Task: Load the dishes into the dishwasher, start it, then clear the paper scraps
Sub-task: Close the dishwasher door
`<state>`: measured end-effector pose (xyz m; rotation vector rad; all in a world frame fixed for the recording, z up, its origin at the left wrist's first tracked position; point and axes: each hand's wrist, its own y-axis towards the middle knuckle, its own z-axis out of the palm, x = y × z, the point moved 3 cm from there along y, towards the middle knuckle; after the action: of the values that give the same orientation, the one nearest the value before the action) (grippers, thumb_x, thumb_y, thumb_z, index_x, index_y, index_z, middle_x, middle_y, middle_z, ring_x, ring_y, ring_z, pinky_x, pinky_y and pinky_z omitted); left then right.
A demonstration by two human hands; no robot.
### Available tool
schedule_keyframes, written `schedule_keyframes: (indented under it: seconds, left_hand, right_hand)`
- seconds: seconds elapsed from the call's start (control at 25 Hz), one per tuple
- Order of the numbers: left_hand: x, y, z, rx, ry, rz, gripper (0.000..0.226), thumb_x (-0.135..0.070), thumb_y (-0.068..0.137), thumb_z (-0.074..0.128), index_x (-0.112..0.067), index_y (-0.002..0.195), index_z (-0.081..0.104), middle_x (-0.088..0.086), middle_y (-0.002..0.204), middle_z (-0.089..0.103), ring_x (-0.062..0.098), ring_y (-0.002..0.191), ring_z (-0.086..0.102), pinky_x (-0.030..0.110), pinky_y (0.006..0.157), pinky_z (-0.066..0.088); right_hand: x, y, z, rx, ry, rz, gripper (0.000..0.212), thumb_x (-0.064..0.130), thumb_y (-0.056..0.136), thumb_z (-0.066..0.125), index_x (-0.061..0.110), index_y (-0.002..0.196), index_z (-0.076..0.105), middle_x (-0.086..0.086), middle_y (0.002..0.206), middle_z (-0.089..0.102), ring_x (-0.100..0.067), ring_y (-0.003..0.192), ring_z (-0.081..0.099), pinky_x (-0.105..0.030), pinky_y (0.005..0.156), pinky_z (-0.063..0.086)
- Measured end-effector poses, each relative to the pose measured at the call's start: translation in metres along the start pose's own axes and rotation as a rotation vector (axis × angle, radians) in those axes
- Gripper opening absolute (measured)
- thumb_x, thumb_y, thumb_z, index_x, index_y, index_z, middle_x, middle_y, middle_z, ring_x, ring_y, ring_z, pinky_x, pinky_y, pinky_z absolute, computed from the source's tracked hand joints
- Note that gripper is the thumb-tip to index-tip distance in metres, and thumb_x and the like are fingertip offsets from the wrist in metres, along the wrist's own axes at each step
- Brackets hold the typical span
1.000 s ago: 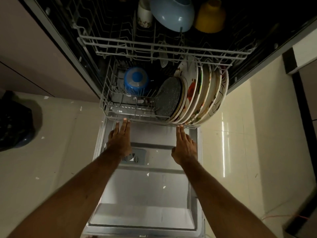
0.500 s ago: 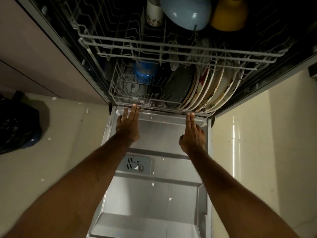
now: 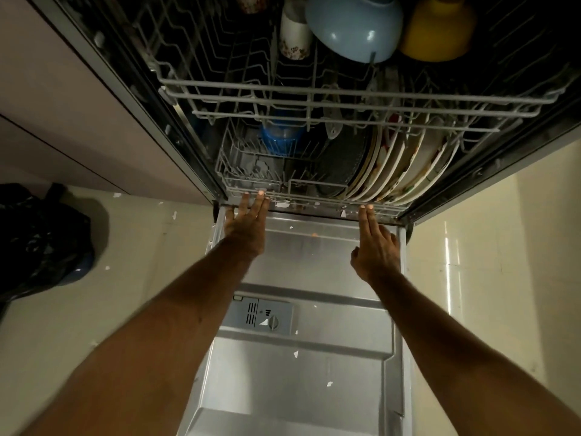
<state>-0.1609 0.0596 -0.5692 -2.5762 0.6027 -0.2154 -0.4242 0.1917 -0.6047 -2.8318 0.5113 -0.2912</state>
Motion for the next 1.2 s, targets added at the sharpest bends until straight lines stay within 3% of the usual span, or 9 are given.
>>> schedule_keyframes:
  seconds: [0.36,0.56,0.76,0.96,1.2]
  left_hand:
    - [-0.022,-0.042,0.011,-0.07,-0.016,0.111,0.121,-0.022,0.084,0.076,-0.016,0.162,-0.015,0.009,0.171,-0.016,0.036,0.158,-0.008,0.052,0.126,0.01]
    - [-0.038,-0.1,0.038,-0.083,-0.057,0.209,0.125,-0.031,0.081,0.081,-0.018,0.163,-0.011,0.008,0.172,-0.013,0.036,0.158,-0.006,0.053,0.124,0.008]
    - [-0.036,-0.171,0.086,-0.064,-0.079,0.277,0.112,-0.04,0.088,0.072,-0.019,0.165,-0.008,0.005,0.172,-0.015,0.033,0.158,-0.01,0.053,0.124,0.001]
    - [-0.04,-0.251,0.171,0.162,-0.081,0.347,0.118,-0.053,0.087,0.072,-0.023,0.163,-0.013,0.003,0.169,-0.024,0.033,0.156,-0.018,0.056,0.128,0.004]
    - [-0.04,-0.323,0.274,0.335,0.235,0.542,0.138,-0.061,0.076,0.08,-0.02,0.162,-0.02,0.013,0.166,-0.03,0.039,0.155,-0.018,0.056,0.126,-0.001]
  right_hand:
    - [0.006,-0.019,-0.032,0.022,-0.029,0.005,0.103,0.031,0.093,0.069,0.019,0.167,-0.001,-0.006,0.175,0.005,-0.032,0.16,0.011,-0.058,0.127,0.019]
    - [0.029,-0.078,-0.035,0.028,0.015,-0.031,0.102,0.028,0.095,0.067,0.017,0.167,-0.004,-0.006,0.175,0.001,-0.031,0.16,0.012,-0.055,0.128,0.018]
    - [0.057,-0.158,0.0,0.081,0.112,-0.027,0.103,0.029,0.095,0.07,0.017,0.167,-0.002,-0.006,0.175,0.005,-0.029,0.16,0.012,-0.053,0.128,0.015]
    - [0.085,-0.265,0.083,0.313,0.183,-0.069,0.102,0.041,0.094,0.07,0.015,0.167,0.004,-0.006,0.174,0.012,-0.026,0.159,0.018,-0.047,0.129,0.018]
    - [0.093,-0.369,0.181,0.615,0.205,-0.027,0.11,0.051,0.086,0.076,0.016,0.167,0.01,-0.005,0.174,0.01,-0.028,0.159,0.018,-0.044,0.128,0.02]
